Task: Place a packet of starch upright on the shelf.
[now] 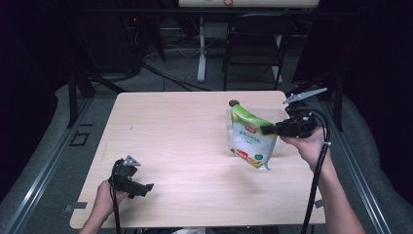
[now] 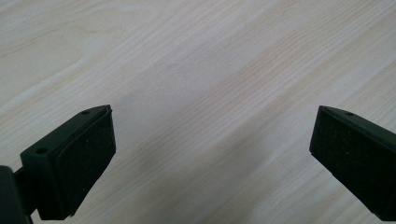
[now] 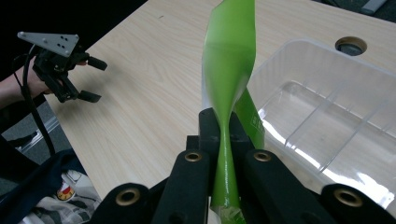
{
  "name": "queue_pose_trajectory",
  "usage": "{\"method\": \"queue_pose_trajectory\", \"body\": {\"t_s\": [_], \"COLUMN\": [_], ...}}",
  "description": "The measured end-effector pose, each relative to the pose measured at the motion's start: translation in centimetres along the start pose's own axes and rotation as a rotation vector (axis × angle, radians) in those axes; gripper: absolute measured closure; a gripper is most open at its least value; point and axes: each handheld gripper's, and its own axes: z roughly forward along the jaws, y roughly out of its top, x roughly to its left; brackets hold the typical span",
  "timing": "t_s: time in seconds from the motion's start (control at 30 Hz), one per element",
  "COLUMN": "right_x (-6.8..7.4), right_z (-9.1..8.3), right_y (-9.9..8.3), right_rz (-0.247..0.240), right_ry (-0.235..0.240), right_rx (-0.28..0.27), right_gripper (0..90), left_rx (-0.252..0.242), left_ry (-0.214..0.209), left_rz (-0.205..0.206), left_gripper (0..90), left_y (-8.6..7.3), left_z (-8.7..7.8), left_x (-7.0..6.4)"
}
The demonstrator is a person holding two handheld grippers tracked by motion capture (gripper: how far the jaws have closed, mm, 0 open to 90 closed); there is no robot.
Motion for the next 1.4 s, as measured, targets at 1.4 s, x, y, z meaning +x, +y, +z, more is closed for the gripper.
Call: {"method": "queue_pose_trajectory", "body": {"t_s": [1.4], "right_x": [-5.2], "right_z": [-3.2], "right_y": [5.7], "right_rz": [0.090], "right_ry": [-0.206], "right_rx": [-0.092], "right_gripper": [90.0], "left_rx": [0.002], "left_ry": [-0.001], "left_rz": [0.000], "left_gripper": [0.3], "left_y": [0.0], "left_z": [0.1], "left_x": [0.0]}}
